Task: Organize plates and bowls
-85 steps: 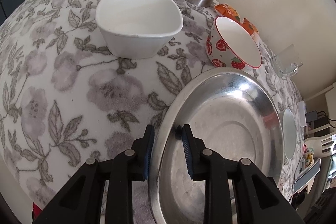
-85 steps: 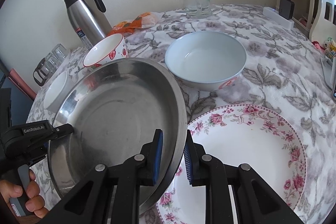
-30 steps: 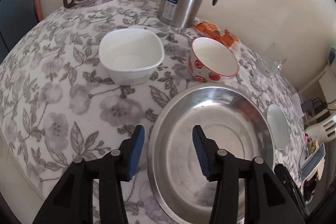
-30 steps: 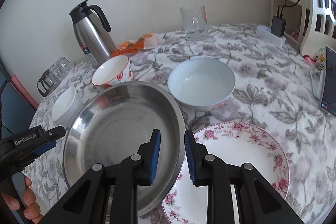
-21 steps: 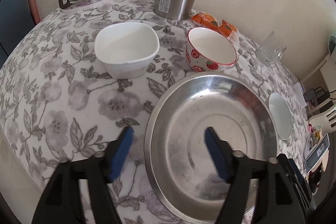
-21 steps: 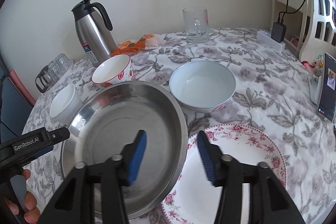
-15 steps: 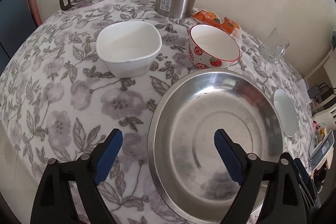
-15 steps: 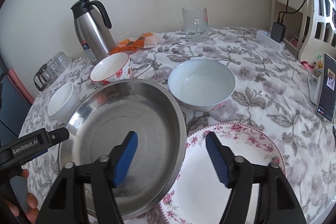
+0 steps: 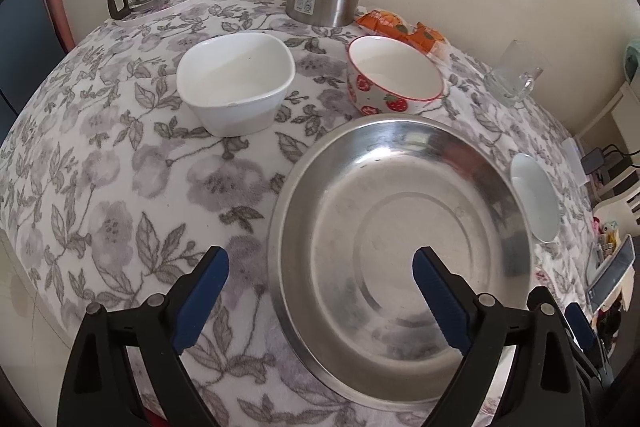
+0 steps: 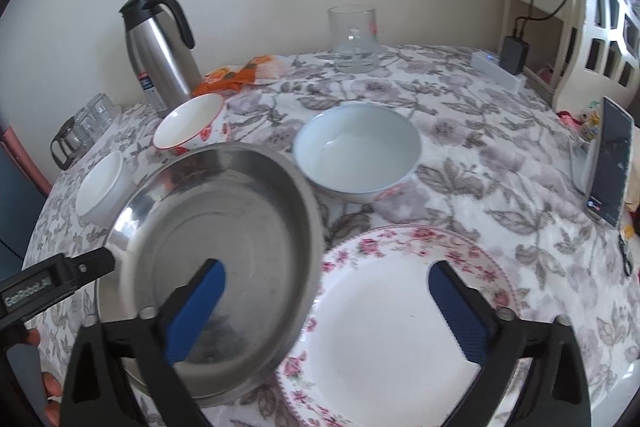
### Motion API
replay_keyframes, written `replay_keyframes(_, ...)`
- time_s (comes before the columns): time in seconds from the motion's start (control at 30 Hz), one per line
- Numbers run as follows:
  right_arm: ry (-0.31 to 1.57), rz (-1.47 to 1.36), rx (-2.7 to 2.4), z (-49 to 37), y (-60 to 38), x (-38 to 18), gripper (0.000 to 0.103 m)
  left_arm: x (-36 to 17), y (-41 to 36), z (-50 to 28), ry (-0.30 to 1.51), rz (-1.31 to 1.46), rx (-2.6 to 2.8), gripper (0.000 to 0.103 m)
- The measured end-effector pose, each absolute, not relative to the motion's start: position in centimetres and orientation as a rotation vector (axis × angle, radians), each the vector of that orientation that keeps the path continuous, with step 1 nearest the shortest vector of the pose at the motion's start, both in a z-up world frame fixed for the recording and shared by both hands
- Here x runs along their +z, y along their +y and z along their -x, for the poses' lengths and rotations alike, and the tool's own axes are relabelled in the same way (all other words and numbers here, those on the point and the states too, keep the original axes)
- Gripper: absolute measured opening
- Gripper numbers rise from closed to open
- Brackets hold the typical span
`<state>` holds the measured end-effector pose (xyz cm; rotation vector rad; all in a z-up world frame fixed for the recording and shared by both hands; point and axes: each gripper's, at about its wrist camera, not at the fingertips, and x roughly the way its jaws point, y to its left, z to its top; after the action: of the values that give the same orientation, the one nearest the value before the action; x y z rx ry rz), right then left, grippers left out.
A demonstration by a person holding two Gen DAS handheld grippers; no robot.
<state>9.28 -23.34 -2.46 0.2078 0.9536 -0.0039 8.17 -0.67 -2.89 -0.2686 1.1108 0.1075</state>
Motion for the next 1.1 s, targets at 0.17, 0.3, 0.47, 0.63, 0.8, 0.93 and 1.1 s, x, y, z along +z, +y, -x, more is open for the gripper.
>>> replay_keyframes(0.17,0.942,-0.248,-0.049,-8.5,-25.4,-2.1,0.103,-1.6,-2.2,-7.2,1.081,0.266,0.061,0.094)
replay_keyframes(0.3,0.938,-0.287,-0.094,-7.9,-27.4,-2.1,0.103,-0.7,-4.0,-6.3,1.043,0.246,0.014,0.094)
replay_keyframes(0.47,0.925,-0.315,-0.139,-7.1,-29.6,-2.3,0.103,0.6,-6.1,-5.3,0.970,0.237,-0.043,0.094)
replay_keyframes(0.63,0.933,-0.380,-0.225,-6.3,-32.6,-3.0,0.103,1.5,-8.4,-4.3,0.943,0.244,-0.146,0.094)
replay_keyframes(0.8,0.990,-0.443,-0.269,-5.6,-34.6,-4.5,0.103,1.0,-10.7,-3.9,1.019,0.224,-0.234,0.094)
replay_keyframes(0.93,1.043,-0.482,-0.285,-5.3,-35.7,-5.7,0.103,0.4,-12.3,-3.3,1.079,0.222,-0.285,0.094)
replay_keyframes(1.1,1.080,-0.479,-0.272,-5.3,-35.6,-6.3,0.103,-1.1,-13.7,-2.6,1.177,0.215,-0.294,0.094)
